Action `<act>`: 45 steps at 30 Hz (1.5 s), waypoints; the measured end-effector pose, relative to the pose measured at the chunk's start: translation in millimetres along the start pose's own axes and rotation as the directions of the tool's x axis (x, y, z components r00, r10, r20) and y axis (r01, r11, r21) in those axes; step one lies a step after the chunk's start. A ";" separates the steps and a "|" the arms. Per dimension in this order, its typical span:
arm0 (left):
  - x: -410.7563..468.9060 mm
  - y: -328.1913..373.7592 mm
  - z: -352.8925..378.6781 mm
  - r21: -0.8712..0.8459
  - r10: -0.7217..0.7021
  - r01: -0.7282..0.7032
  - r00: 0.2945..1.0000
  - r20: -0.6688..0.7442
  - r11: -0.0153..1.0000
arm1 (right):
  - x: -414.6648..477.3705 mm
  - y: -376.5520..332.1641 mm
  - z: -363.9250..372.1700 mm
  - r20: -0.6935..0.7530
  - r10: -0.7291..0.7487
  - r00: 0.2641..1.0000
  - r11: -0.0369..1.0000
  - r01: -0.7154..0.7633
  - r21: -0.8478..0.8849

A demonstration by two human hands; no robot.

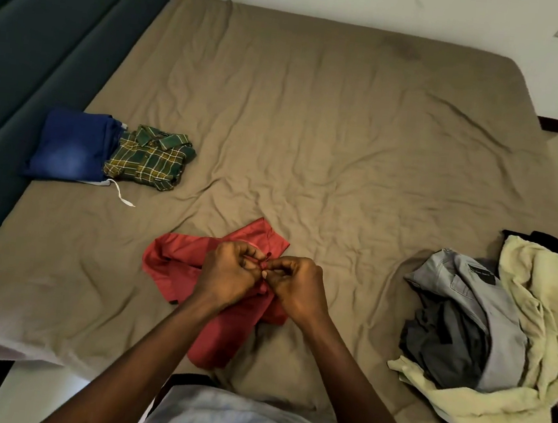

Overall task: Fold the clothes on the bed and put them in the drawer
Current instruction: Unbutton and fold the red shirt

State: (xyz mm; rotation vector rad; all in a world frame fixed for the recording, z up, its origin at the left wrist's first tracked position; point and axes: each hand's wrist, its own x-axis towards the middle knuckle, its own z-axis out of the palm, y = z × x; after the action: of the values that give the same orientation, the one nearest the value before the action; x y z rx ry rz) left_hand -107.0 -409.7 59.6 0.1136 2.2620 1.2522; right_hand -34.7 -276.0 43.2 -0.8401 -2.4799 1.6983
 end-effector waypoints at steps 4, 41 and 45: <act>-7.5 2.5 2.0 -0.062 0.033 -0.033 0.999 0.000 0.998 | -3.3 -2.5 -3.2 -0.040 -0.078 0.996 0.978 0.069 -0.198; -15.4 8.9 7.3 -0.489 0.219 -0.148 0.972 0.091 0.860 | -11.9 -7.3 -51.0 0.172 -0.109 0.979 0.922 0.035 0.386; -15.5 14.0 -2.7 -0.437 0.304 -0.234 0.948 0.096 0.869 | -11.0 -20.8 -59.9 0.208 -0.163 0.965 0.954 0.100 0.283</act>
State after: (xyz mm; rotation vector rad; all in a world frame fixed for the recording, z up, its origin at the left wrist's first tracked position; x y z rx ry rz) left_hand -97.8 -408.9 78.5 0.3686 1.8323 1.7838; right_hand -15.4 -234.9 88.8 -0.4643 -2.2902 2.1239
